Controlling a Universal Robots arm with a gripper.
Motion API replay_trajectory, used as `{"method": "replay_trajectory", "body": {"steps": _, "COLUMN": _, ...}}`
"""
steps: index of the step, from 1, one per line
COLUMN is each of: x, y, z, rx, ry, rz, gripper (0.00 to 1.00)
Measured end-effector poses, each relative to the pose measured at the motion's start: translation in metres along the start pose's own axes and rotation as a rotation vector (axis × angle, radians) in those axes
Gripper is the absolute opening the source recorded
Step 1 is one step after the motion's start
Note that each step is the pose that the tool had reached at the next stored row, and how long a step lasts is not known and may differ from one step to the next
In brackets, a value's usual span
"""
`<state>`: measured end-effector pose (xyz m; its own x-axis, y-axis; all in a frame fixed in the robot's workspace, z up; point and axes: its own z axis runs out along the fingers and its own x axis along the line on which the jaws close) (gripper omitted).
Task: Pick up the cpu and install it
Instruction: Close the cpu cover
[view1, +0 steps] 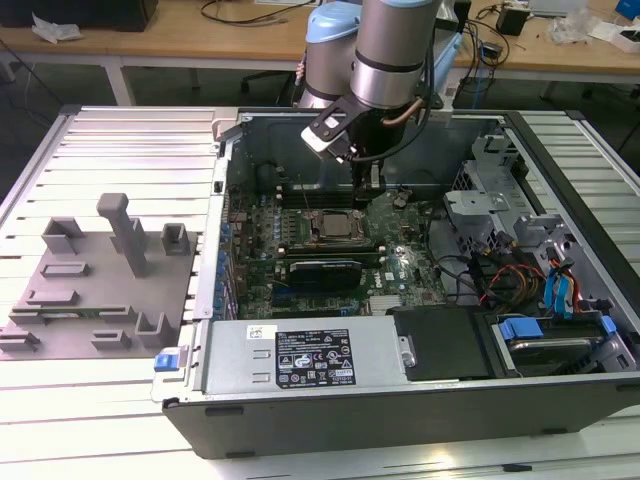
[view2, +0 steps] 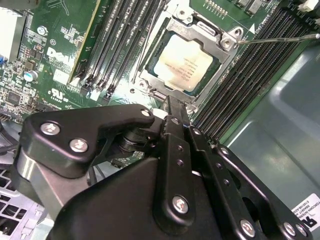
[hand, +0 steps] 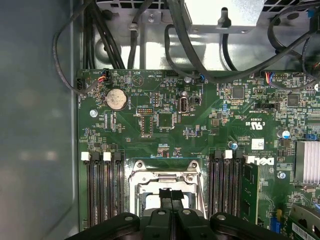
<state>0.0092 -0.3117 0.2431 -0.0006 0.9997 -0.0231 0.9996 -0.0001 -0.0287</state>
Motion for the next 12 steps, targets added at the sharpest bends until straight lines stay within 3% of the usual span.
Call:
{"method": "replay_trajectory", "body": {"steps": 7, "x": 0.0001, "y": -0.0025, "z": 0.0029, "rx": 0.0, "ry": -0.0008, "rz": 0.0, "gripper": 0.11}}
{"method": "replay_trajectory", "body": {"steps": 12, "x": 0.0, "y": -0.0157, "z": 0.0093, "rx": 0.0, "ry": -0.0025, "rz": 0.0, "gripper": 0.11}}
